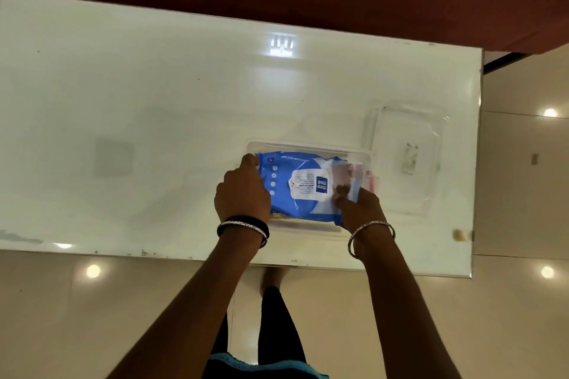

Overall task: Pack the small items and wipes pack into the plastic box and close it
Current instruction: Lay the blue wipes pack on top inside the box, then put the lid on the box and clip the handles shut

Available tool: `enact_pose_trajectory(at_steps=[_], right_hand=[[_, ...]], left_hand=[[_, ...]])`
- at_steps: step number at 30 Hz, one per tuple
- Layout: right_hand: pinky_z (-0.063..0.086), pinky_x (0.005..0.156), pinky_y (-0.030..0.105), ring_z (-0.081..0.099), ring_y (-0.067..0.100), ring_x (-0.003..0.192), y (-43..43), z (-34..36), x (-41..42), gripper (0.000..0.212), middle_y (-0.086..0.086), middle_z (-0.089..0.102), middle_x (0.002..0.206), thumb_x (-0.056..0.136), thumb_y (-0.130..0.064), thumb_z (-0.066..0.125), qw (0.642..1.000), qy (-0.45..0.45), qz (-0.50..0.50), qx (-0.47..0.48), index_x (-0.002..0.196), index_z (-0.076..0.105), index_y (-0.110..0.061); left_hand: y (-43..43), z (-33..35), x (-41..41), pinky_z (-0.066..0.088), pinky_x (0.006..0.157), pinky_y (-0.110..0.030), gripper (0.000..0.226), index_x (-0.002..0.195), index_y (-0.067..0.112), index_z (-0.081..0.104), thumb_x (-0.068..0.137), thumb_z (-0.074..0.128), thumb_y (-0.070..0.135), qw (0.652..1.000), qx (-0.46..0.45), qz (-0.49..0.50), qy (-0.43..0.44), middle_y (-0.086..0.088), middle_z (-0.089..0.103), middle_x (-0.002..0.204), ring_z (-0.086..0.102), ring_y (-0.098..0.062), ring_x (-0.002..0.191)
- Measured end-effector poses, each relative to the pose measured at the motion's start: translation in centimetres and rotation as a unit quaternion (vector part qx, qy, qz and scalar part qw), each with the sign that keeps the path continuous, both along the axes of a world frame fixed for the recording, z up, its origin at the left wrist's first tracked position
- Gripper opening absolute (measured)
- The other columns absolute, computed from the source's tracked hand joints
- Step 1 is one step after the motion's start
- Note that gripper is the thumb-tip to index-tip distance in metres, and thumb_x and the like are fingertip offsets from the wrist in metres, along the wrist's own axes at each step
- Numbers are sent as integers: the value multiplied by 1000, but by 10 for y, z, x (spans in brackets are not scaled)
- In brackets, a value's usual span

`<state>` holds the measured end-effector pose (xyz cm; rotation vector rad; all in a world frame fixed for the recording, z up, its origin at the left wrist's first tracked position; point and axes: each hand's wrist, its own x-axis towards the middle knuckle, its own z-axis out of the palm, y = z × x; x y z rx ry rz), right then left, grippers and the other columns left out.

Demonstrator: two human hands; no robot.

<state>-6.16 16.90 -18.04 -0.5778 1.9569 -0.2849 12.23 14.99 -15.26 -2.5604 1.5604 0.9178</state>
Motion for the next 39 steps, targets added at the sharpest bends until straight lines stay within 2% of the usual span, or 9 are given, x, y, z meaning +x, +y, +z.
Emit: enact_pose_trajectory(at_steps=[7, 13, 17, 20, 25, 27, 30, 35, 39], right_hand=[[44, 84, 28, 61, 33, 111, -2, 6, 10, 43, 16, 64, 122, 88, -25, 66, 997, 31, 68, 33, 123, 56, -4], [43, 78, 25, 65, 24, 103, -3, 54, -5, 45, 7, 71, 109, 87, -43, 65, 980, 103, 169, 8, 117, 63, -10], [57, 79, 35, 73, 13, 71, 1, 72, -41, 12, -2, 76, 75, 86, -33, 68, 986, 101, 64, -115, 91, 73, -23], [57, 73, 35, 71, 13, 58, 11, 63, -67, 14, 2, 73, 64, 87, -30, 67, 981, 128, -84, -122, 78, 67, -19], [55, 82, 45, 69, 30, 77, 42, 5, -105, 26, 9, 67, 77, 79, -29, 72, 932, 102, -348, 5, 95, 59, -14], [55, 69, 37, 61, 25, 69, 49, -12, -114, 36, 11, 59, 80, 81, -19, 71, 905, 13, -424, 31, 110, 53, -7], [51, 62, 30, 60, 23, 74, 48, -21, -118, 47, 11, 58, 85, 85, -15, 69, 877, -79, -473, 37, 126, 51, 0], [53, 65, 34, 60, 25, 74, 35, -30, -117, 42, 14, 59, 83, 89, -13, 65, 860, -123, -493, 33, 122, 52, 10], [54, 55, 30, 57, 22, 58, 23, -41, -121, 34, 16, 58, 73, 91, -6, 60, 856, -110, -505, 25, 121, 51, 8]], left_hand=[[1, 8, -11, 42, 72, -36, 33, 122, 17, 55, 91, 43, 11, 995, 51, -60, -60, -14, 65, 106, 62, -38, 97], [-5, 22, -15, 36, 64, -33, 24, 115, 17, 58, 96, 46, 24, 990, 23, -94, -99, -10, 67, 104, 64, -34, 92], [-24, 33, -25, 34, 61, -31, 23, 106, 22, 63, 95, 44, 30, 990, -79, -91, -77, -7, 71, 93, 65, -35, 82], [-50, 31, -46, 40, 61, -30, 19, 98, 21, 66, 93, 49, 27, 982, -145, -119, -29, -4, 73, 86, 67, -31, 77], [-104, 9, -105, 47, 84, -35, 22, 109, 19, 65, 92, 52, 24, 956, -153, -226, 103, -3, 69, 105, 64, -25, 98], [-123, -7, -132, 44, 89, -34, 27, 118, 19, 61, 93, 51, 25, 945, -109, -277, 135, -3, 65, 116, 60, -24, 107], [-143, -30, -167, 43, 98, -37, 38, 133, 17, 49, 96, 47, 26, 926, -40, -346, 146, -6, 55, 131, 53, -27, 119], [-160, -58, -205, 30, 114, -42, 61, 152, 16, 15, 98, 41, 26, 907, 53, -395, 134, -8, 24, 158, 31, -31, 141], [-161, -71, -216, 36, 109, -45, 58, 151, 12, 19, 98, 40, 24, 917, 21, -393, 67, -11, 33, 152, 35, -33, 136]])
